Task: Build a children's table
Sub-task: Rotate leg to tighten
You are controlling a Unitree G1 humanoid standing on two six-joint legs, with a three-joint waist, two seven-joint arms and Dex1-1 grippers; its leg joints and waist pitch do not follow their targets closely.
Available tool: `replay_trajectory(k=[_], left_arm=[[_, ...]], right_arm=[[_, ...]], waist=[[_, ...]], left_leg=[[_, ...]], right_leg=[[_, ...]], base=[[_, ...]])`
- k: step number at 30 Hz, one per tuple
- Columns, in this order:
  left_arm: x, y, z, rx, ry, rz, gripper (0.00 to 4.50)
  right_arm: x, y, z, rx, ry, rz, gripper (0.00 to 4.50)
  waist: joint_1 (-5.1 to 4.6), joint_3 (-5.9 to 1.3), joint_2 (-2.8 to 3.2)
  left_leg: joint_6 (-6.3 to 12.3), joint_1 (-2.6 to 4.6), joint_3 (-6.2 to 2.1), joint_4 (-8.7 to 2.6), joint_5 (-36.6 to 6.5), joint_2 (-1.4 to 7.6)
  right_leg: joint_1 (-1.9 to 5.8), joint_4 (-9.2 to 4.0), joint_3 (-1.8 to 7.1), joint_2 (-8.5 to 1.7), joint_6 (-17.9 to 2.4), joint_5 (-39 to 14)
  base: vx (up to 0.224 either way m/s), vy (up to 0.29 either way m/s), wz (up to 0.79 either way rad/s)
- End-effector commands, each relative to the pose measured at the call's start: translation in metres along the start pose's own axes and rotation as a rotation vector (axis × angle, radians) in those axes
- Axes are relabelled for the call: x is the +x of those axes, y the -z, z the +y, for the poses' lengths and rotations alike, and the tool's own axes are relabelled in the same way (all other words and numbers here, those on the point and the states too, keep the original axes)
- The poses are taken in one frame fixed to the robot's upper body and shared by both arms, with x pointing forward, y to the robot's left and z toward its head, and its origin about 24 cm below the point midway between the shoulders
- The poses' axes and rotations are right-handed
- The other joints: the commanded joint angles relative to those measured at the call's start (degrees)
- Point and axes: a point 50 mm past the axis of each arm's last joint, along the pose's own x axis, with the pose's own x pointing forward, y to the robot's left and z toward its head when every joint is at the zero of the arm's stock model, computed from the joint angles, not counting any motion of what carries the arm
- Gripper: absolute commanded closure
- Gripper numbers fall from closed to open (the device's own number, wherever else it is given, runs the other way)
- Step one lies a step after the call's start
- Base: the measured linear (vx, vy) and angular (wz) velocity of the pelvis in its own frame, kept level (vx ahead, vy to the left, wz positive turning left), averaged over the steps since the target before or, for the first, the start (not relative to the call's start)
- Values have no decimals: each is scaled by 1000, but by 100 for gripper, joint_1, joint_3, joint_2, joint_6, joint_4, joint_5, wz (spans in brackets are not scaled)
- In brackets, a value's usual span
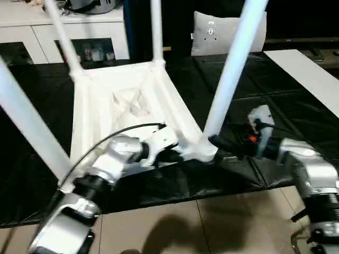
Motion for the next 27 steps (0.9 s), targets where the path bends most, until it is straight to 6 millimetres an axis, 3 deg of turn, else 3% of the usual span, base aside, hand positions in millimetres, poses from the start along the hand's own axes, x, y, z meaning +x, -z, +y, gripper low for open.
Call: replay_trajectory(k=[1,5,10,11,13,27], left_arm=[[5,-7,-12,97,140,-12,450],[3,-5,-16,114,211,-16,450],[-3,-6,-18,154,299,-10,450],[-3,-6,-18,154,299,-10,450],[-4,-7,-17,158,311,-13,450],[-4,-7,-13,101,274,-34,450]], right_arm=[[-4,-3,4,-45,-89,10,30],[-10,4,9,-63,-222,102,56],[-7,6,14,-73,-321,144,96],[-7,6,14,-73,-321,144,112],[-5,7,17,-64,-358,144,128],[3,15,31,-3,-456,133,239]], waist=[[17,-413,-86],[84,-405,-91],[130,-418,-95],[137,-419,-118],[162,-423,-102],[175,-421,-102]], left_leg=[[426,20,-15,-367,-935,184],[441,65,-1,-369,-1056,190],[402,56,-7,-370,-1024,196],[406,52,-7,-372,-1005,197],[414,49,-10,-372,-958,204],[388,49,-9,-370,-949,196]], right_leg=[[372,-403,362,-370,-406,-2297],[347,-411,370,-354,-436,-2383],[349,-403,375,-357,-454,-2383],[353,-398,375,-357,-448,-2379],[352,-385,380,-358,-458,-2345],[352,-403,373,-352,-394,-2426]], base=[[0,0,0],[0,0,0],[0,0,0],[0,0,0],[0,0,0],[0,0,0]])
